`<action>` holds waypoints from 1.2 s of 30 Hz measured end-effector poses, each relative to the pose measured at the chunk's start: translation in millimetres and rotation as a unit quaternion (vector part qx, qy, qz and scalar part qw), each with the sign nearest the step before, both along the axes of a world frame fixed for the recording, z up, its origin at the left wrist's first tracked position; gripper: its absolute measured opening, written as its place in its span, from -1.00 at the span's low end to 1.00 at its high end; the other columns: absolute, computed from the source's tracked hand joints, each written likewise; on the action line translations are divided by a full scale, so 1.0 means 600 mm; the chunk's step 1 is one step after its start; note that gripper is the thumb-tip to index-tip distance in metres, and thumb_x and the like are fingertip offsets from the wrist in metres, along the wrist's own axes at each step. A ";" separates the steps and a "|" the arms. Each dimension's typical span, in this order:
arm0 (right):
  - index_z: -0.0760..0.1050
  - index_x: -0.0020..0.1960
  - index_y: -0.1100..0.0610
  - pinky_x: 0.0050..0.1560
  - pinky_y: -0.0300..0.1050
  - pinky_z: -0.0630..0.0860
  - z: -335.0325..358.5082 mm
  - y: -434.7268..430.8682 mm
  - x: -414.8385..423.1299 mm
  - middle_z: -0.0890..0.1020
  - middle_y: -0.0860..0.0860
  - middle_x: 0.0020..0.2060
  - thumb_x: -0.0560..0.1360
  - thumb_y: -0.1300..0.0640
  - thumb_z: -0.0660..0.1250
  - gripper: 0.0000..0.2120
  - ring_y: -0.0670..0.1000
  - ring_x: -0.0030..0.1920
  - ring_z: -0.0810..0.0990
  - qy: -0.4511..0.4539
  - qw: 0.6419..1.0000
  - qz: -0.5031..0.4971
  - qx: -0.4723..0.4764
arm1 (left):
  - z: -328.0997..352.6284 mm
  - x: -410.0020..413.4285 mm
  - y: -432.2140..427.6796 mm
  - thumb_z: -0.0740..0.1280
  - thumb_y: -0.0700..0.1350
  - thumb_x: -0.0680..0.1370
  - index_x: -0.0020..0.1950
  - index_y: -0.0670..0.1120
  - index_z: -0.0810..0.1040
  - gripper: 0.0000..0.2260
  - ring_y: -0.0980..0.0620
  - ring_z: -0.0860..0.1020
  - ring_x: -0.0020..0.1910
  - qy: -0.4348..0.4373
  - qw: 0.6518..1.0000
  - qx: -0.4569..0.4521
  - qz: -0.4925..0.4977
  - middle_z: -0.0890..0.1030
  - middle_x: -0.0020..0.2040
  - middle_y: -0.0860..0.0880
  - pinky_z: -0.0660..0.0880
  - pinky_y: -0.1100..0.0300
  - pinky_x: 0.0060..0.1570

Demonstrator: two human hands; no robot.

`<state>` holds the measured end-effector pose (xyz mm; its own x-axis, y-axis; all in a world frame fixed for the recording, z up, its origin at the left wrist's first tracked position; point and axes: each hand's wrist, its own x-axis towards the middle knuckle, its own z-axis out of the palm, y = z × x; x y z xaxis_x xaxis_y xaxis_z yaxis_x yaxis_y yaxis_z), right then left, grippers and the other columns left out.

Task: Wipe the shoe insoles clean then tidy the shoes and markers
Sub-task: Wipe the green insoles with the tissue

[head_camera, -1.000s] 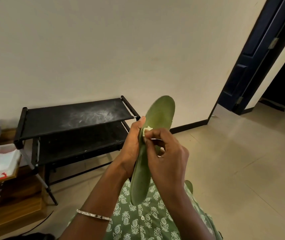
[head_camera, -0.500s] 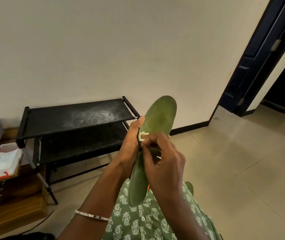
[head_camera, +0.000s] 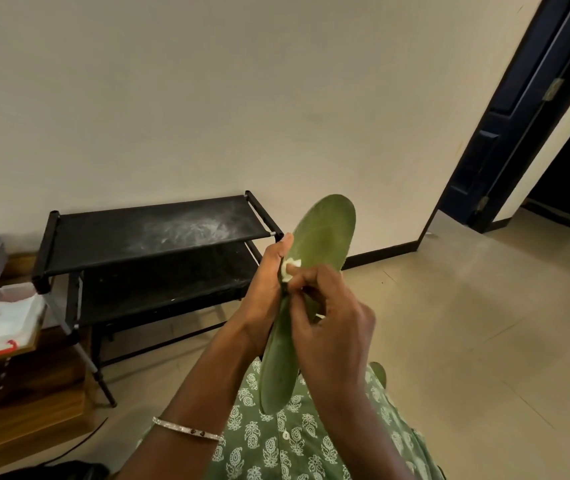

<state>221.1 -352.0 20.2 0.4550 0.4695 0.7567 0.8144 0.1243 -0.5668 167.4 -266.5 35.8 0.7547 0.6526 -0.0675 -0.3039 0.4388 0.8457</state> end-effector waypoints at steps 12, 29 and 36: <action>0.58 -0.04 0.14 -0.16 -0.17 0.65 0.025 0.027 0.038 0.69 -0.08 -0.17 0.43 0.27 0.52 -0.83 -0.13 -0.19 0.68 -0.005 0.999 -0.038 0.015 | -0.004 0.004 -0.006 0.11 0.17 0.65 -0.01 -0.14 0.62 -0.54 -0.03 0.60 -0.20 -0.010 1.000 0.000 0.011 0.61 -0.18 -0.15 0.57 0.15 -0.12; 0.57 -0.14 0.10 -0.32 -0.07 0.60 0.023 0.021 0.031 0.66 -0.08 -0.27 0.41 0.30 0.50 -0.83 -0.06 -0.28 0.66 -0.036 0.998 -0.050 0.023 | 0.005 0.004 -0.013 0.08 0.14 0.67 -0.21 -0.09 0.63 -0.52 0.07 0.60 -0.32 -0.009 1.000 0.016 0.006 0.60 -0.30 -0.07 0.58 0.23 -0.24; 0.57 -0.16 0.09 -0.34 -0.05 0.59 0.005 0.006 0.025 0.66 -0.08 -0.28 0.37 0.34 0.51 -0.80 -0.06 -0.30 0.64 -0.048 0.998 -0.043 0.005 | 0.005 0.009 -0.016 0.09 0.16 0.66 -0.37 -0.02 0.63 -0.46 0.09 0.56 -0.38 0.010 1.000 0.015 -0.017 0.57 -0.37 -0.01 0.53 0.21 -0.27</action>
<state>236.0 -348.5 23.3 0.4184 0.4235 0.8035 0.8728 0.0575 -0.4847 173.1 -275.9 38.7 0.7745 0.6293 -0.0642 -0.2721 0.4230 0.8643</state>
